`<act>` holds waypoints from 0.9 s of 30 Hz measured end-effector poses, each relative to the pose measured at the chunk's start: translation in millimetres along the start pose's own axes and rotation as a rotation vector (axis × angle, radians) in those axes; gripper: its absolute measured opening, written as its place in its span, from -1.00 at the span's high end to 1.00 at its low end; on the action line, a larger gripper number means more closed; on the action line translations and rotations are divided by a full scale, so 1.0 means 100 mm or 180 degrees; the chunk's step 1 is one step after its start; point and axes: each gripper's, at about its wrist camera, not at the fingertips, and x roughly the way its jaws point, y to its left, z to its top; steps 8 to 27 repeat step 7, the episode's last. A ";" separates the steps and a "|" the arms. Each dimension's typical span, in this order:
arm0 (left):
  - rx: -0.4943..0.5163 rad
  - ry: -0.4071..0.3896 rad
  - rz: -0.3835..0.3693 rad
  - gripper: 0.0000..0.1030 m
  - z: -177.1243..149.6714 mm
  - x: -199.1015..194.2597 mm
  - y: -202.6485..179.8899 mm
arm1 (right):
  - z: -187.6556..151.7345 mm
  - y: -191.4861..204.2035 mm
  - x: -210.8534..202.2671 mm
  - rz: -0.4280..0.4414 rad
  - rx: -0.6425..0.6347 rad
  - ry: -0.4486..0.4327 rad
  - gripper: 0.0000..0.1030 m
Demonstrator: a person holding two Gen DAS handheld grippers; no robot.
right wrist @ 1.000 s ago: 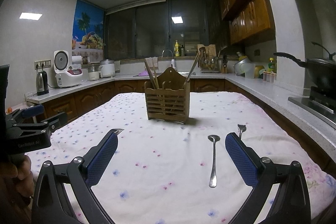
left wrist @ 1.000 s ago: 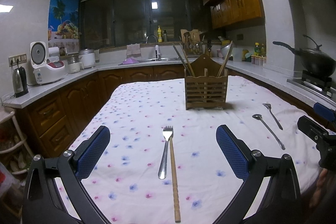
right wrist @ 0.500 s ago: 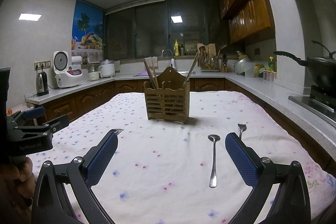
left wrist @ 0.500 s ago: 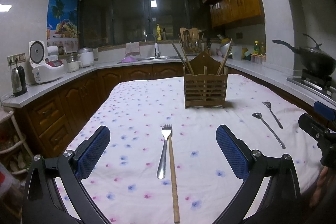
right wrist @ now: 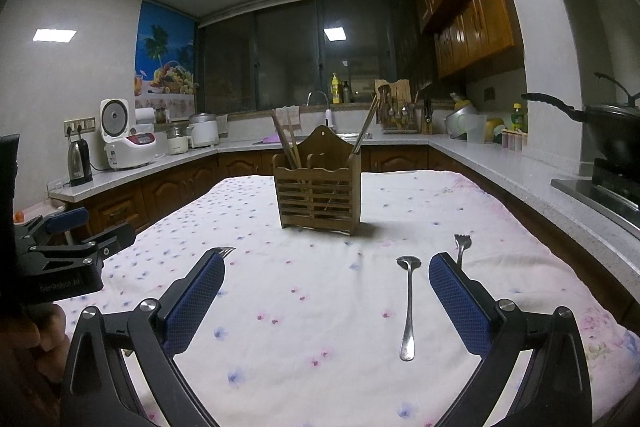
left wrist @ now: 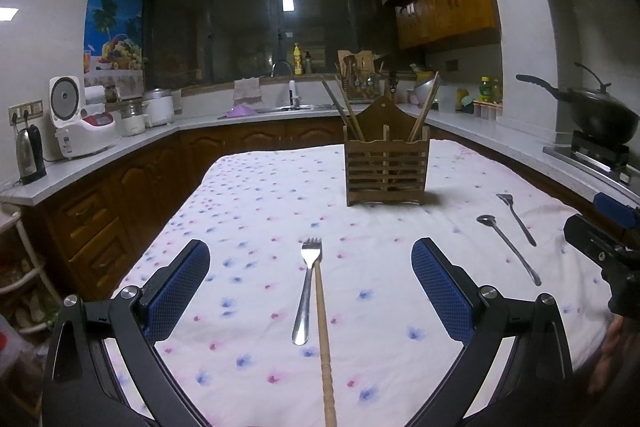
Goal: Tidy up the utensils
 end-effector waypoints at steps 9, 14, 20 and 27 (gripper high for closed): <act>0.0007 0.0069 -0.0073 -1.00 0.03 0.08 -0.03 | 0.02 0.09 0.09 0.0057 0.0041 0.0171 -1.00; 0.0007 0.0069 -0.0073 -1.00 0.03 0.08 -0.03 | 0.02 0.09 0.09 0.0057 0.0041 0.0171 -1.00; 0.0007 0.0069 -0.0073 -1.00 0.03 0.08 -0.03 | 0.02 0.09 0.09 0.0057 0.0041 0.0171 -1.00; 0.0007 0.0069 -0.0073 -1.00 0.03 0.08 -0.03 | 0.02 0.09 0.09 0.0057 0.0041 0.0171 -1.00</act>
